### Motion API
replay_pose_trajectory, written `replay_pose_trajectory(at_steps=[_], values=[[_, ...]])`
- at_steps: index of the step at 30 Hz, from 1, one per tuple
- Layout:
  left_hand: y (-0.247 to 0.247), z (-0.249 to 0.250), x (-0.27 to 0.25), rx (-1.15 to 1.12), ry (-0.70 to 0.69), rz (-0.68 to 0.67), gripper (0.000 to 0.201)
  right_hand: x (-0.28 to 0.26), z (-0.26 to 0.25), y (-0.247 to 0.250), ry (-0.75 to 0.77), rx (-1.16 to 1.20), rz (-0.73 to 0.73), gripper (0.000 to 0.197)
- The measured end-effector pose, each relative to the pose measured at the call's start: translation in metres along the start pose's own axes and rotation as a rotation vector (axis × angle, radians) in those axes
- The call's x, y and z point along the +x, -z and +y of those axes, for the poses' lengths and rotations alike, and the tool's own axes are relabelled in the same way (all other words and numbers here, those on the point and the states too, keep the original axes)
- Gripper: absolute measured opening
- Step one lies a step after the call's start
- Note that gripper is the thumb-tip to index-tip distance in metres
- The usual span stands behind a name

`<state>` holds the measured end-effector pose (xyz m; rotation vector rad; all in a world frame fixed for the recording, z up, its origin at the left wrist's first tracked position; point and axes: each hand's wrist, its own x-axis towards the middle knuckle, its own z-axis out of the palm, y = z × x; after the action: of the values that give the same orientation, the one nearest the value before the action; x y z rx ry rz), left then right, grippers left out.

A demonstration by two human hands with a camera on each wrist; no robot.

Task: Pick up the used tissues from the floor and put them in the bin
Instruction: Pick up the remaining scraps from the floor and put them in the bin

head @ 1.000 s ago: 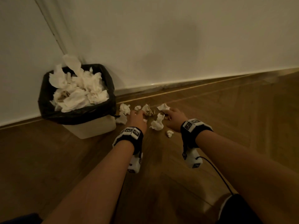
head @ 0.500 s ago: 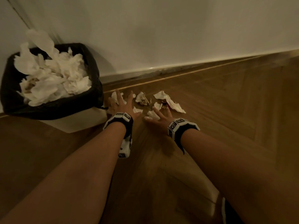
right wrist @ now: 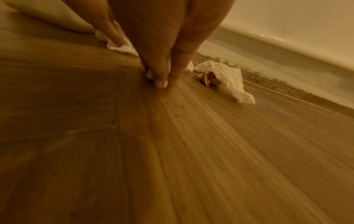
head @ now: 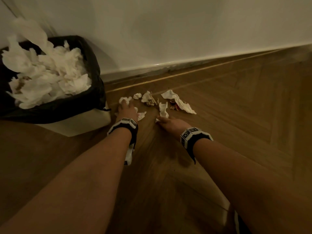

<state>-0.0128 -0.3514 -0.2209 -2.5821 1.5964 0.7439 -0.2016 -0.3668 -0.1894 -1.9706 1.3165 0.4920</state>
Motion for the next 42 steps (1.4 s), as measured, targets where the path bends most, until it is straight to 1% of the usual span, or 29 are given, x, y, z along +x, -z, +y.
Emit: replay_pose_trajectory(at_steps=[2,4,6,8,10,11,13,14,16,17,19,20,22,24,25,26,27,29,32,34,36,39,41,42], values=[[-0.013,0.001,-0.007,0.034,-0.071,0.099,0.047,0.001,0.001,-0.005,-0.013,-0.024,-0.005,0.043],[-0.024,0.001,-0.016,0.044,-0.094,0.139,0.047,-0.001,-0.002,-0.009,0.014,-0.068,0.007,0.042],[-0.035,-0.003,-0.022,0.016,-0.096,0.177,0.043,-0.005,-0.002,-0.010,0.074,-0.154,0.041,0.042],[-0.038,-0.008,-0.028,-0.027,-0.068,0.166,0.040,-0.007,0.000,-0.008,0.115,-0.206,0.051,0.040],[-0.037,-0.012,-0.027,-0.081,-0.076,0.153,0.039,-0.006,0.003,-0.007,0.158,-0.208,0.126,0.041],[-0.035,-0.013,-0.026,-0.115,-0.077,0.146,0.038,-0.005,0.004,-0.006,0.163,-0.182,0.181,0.041],[-0.029,-0.013,-0.026,-0.170,-0.059,0.170,0.033,-0.001,0.004,-0.004,0.121,-0.070,0.294,0.038],[-0.026,-0.013,-0.025,-0.176,-0.052,0.189,0.035,0.001,0.003,-0.003,0.080,0.006,0.351,0.034],[-0.018,-0.009,-0.026,-0.137,-0.033,0.160,0.049,0.003,0.001,-0.002,-0.006,0.180,0.446,0.030],[-0.014,-0.006,-0.026,-0.114,-0.043,0.133,0.047,0.004,0.000,-0.001,-0.057,0.278,0.477,0.032],[-0.007,-0.002,-0.026,-0.113,-0.080,0.123,0.025,0.005,-0.004,0.002,-0.160,0.471,0.474,0.034],[-0.003,0.001,-0.027,-0.128,-0.091,0.111,0.020,0.006,-0.005,0.004,-0.188,0.562,0.456,0.035],[0.005,0.007,-0.030,-0.147,-0.130,0.050,0.032,0.005,-0.009,0.009,-0.212,0.717,0.395,0.036],[0.012,0.017,-0.035,-0.107,-0.209,0.011,0.039,0.003,-0.011,0.014,-0.225,0.896,0.337,0.036],[0.016,0.022,-0.039,-0.105,-0.233,0.009,0.039,0.001,-0.014,0.017,-0.211,1.030,0.296,0.038],[0.019,0.025,-0.042,-0.130,-0.249,0.027,0.040,-0.004,-0.018,0.021,-0.158,1.144,0.273,0.039],[0.024,0.029,-0.046,-0.178,-0.252,0.046,0.041,-0.006,-0.018,0.025,-0.143,1.271,0.284,0.039],[0.036,0.033,-0.054,-0.313,-0.273,0.088,0.043,-0.013,-0.023,0.035,-0.151,1.386,0.265,0.038],[0.058,0.036,-0.071,-0.495,-0.353,0.126,0.039,-0.031,-0.032,0.051,-0.105,1.405,0.308,0.040],[0.075,0.032,-0.082,-0.572,-0.376,0.139,0.034,-0.046,-0.043,0.061,-0.046,1.445,0.286,0.042],[0.092,0.026,-0.092,-0.545,-0.397,0.184,0.034,-0.056,-0.053,0.067,0.022,1.510,0.276,0.042],[0.121,0.016,-0.106,-0.492,-0.462,0.299,0.041,-0.066,-0.077,0.077,0.133,1.572,0.269,0.040],[0.143,0.011,-0.115,-0.503,-0.497,0.378,0.044,-0.075,-0.100,0.084,0.212,1.548,0.250,0.039],[0.155,0.008,-0.121,-0.515,-0.509,0.417,0.042,-0.080,-0.113,0.088,0.241,1.508,0.238,0.039]])
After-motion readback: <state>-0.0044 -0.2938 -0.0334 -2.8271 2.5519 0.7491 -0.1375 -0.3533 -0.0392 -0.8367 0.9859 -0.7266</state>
